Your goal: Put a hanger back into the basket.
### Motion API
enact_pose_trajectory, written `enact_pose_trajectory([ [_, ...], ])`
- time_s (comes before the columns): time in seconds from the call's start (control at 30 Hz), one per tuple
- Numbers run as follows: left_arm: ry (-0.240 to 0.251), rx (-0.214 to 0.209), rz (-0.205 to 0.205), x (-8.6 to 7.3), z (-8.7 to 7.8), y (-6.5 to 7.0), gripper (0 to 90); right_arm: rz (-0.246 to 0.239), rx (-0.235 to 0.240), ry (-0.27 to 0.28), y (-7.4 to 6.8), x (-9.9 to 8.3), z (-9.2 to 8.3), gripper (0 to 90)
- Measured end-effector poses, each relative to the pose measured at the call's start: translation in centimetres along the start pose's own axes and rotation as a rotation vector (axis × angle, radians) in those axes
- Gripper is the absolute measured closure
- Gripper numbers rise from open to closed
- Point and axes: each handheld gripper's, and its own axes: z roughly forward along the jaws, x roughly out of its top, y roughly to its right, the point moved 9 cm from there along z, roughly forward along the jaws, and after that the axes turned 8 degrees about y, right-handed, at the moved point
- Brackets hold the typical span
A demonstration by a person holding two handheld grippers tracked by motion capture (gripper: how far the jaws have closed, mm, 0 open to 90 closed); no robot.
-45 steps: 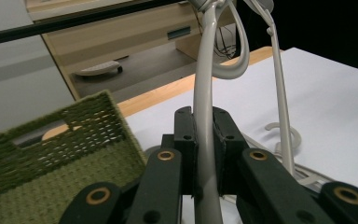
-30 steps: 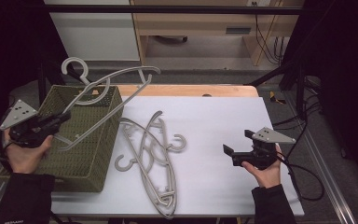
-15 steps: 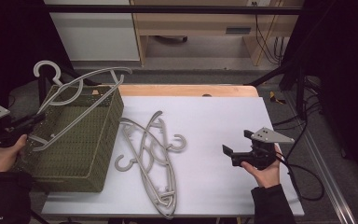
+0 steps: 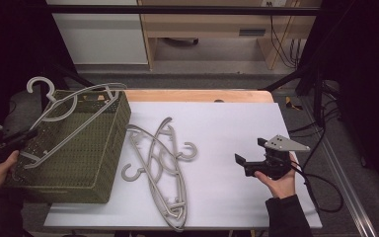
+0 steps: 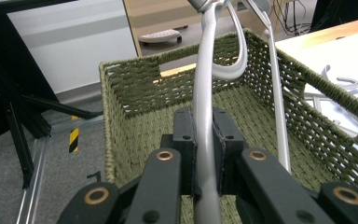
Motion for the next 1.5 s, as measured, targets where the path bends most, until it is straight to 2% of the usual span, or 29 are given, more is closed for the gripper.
enact_pose_trajectory([
  [0.13, -0.018, 0.001, 0.002, -0.5, -0.4, -0.4, 81.8, 0.001, 0.0, -0.004, 0.0, -0.1, 0.0, 3.0],
  [0.23, -0.029, 0.013, -0.005, -1.1, -0.6, -0.7, 81.8, 0.0, -0.003, -0.002, 0.0, 0.0, 0.0, 3.0],
  [0.3, -0.052, 0.027, 0.004, -1.6, -0.7, -1.1, 81.8, 0.001, -0.003, -0.003, 0.0, -0.1, 0.0, 3.0],
  [0.37, -0.051, 0.031, -0.004, -1.7, -0.7, -1.1, 81.8, -0.001, -0.004, -0.005, 0.0, -0.1, 0.1, 3.1],
  [0.47, -0.064, 0.049, -0.002, -1.9, -0.5, -1.3, 81.8, -0.005, 0.001, -0.01, -0.1, -0.2, 0.1, 3.0],
  [0.53, -0.093, 0.071, 0.029, -2.2, 0.0, -1.1, 81.8, -0.005, 0.001, -0.011, -0.1, -0.2, 0.1, 3.0],
  [0.57, -0.105, 0.073, 0.039, -2.3, 0.2, -1.1, 81.8, -0.006, 0.001, -0.011, -0.1, -0.2, 0.1, 3.0],
  [0.7, -0.129, 0.07, 0.04, -3.1, 0.9, -0.9, 81.9, 0.0, 0.0, -0.008, -0.1, -0.2, 0.1, 3.0],
  [0.77, -0.159, 0.074, 0.05, -3.8, 1.4, -0.7, 81.9, -0.005, 0.002, -0.011, -0.1, -0.2, 0.1, 3.0],
  [0.83, -0.179, 0.08, 0.062, -3.9, 1.5, -0.7, 81.8, -0.006, 0.003, -0.013, -0.1, -0.2, 0.2, 3.1],
  [0.87, -0.205, 0.08, 0.068, -4.0, 1.7, -0.5, 81.8, -0.007, 0.003, -0.013, -0.1, -0.3, 0.2, 3.0],
  [0.9, -0.205, 0.08, 0.068, -4.0, 1.7, -0.5, 81.7, -0.007, 0.003, -0.013, -0.1, -0.3, 0.2, 3.0],
  [0.97, -0.255, 0.087, 0.088, -4.4, 2.0, -0.5, 81.5, -0.004, 0.002, -0.011, -0.2, -0.2, 0.2, 3.0],
  [1.0, -0.284, 0.104, 0.103, -4.7, 2.1, -0.5, 81.5, -0.003, 0.0, -0.011, -0.2, -0.2, 0.2, 3.1],
  [1.1, -0.319, 0.1, 0.082, -5.0, 2.2, -0.7, 81.5, -0.004, 0.0, -0.011, -0.2, -0.3, 0.2, 3.0],
  [1.13, -0.347, 0.094, 0.068, -5.2, 2.1, -0.7, 81.4, -0.004, 0.0, -0.012, -0.2, -0.3, 0.2, 3.0],
  [1.23, -0.398, 0.109, 0.073, -5.6, 2.2, -0.8, 81.0, -0.005, 0.0, -0.014, -0.2, -0.3, 0.2, 3.1],
  [1.33, -0.456, 0.122, 0.06, -6.0, 2.4, -0.9, 77.4, -0.009, 0.006, -0.018, -0.3, -0.4, 0.2, 3.0],
  [1.5, -0.479, 0.137, 0.042, -6.2, 2.3, -1.0, 74.9, -0.001, 0.002, -0.01, -0.2, -0.2, 0.2, 3.0],
])
